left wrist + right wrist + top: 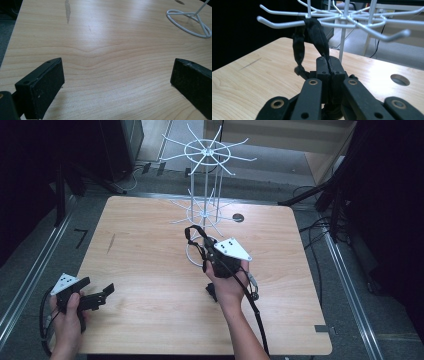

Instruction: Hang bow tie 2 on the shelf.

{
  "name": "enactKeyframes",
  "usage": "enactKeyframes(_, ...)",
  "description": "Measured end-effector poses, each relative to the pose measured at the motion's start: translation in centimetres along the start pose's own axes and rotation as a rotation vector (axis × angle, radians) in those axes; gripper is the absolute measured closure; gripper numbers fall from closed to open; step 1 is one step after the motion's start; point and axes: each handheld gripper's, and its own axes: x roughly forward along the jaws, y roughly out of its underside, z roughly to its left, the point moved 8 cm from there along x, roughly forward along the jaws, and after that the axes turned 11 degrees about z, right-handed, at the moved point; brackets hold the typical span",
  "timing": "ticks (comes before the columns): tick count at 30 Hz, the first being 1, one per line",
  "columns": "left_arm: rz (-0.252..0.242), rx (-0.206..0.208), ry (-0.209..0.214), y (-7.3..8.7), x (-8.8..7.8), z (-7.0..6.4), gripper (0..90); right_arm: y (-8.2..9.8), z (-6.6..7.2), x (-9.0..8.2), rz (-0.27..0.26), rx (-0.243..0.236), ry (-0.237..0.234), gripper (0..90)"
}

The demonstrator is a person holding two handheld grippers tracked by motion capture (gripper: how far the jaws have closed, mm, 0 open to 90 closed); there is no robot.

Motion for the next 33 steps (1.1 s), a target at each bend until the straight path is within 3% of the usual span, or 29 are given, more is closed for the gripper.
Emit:
enactKeyframes(2, 0.001, -0.001, 0.000, 0.0, 0.0, 0.0, 0.0, 0.1, 0.0, 0.1, 0.003, 0.003, -0.001, 88.3)
enactKeyframes(7, 0.000, 0.000, 0.000, 0.0, 0.0, 0.0, 0.0, 0.6, -0.3, 0.5, -0.002, 0.020, -0.011, 72.1)
enactKeyframes(11, 0.000, 0.001, -0.001, 0.0, 0.0, 0.0, 0.0, 1.2, -0.7, 0.6, 0.011, 0.024, -0.018, 66.6)
enactKeyframes(33, -0.001, 0.002, -0.003, 0.0, 0.0, 0.0, 0.0, 6.0, -4.6, -0.8, 0.096, 0.063, 0.027, 64.4)
